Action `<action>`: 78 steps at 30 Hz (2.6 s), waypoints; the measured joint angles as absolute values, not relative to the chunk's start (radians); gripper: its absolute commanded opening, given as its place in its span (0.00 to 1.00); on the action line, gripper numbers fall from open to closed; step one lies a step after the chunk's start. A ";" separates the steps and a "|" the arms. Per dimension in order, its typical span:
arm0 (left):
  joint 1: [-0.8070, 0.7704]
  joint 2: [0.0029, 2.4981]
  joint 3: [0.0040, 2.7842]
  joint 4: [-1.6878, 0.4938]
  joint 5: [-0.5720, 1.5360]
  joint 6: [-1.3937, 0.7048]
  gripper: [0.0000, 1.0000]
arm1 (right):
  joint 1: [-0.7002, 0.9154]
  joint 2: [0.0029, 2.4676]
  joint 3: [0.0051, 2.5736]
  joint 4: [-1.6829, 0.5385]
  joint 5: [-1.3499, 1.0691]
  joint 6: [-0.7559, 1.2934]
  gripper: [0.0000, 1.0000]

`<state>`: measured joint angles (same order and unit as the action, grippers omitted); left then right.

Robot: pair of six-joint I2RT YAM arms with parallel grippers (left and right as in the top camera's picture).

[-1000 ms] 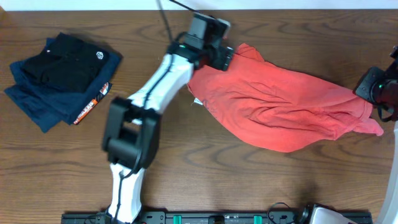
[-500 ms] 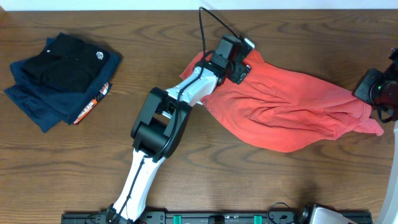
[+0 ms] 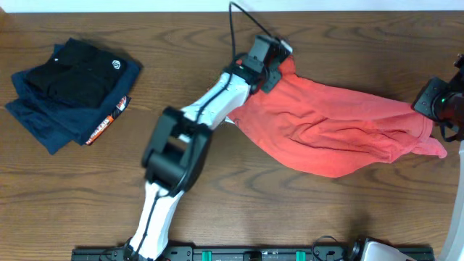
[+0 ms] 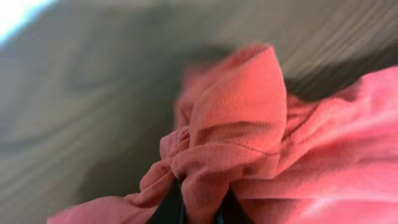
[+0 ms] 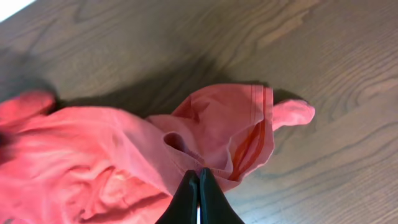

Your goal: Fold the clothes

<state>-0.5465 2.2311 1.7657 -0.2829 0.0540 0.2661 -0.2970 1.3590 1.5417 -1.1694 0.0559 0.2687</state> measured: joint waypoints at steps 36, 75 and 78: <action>-0.228 1.783 1.798 0.023 0.037 0.034 0.06 | -0.308 1.454 1.724 -0.683 -0.077 0.237 0.01; -0.380 1.637 1.526 -1.123 0.253 -0.131 0.78 | -0.415 1.466 1.480 -1.290 0.416 0.281 0.02; -0.434 1.675 1.489 -1.052 0.279 -0.131 0.78 | -0.415 1.466 1.480 -1.290 0.406 0.281 0.02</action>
<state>-0.4343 1.6752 1.4895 -1.0523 0.2794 -0.1310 -0.4149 1.4658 1.4796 -1.2896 0.4065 0.2813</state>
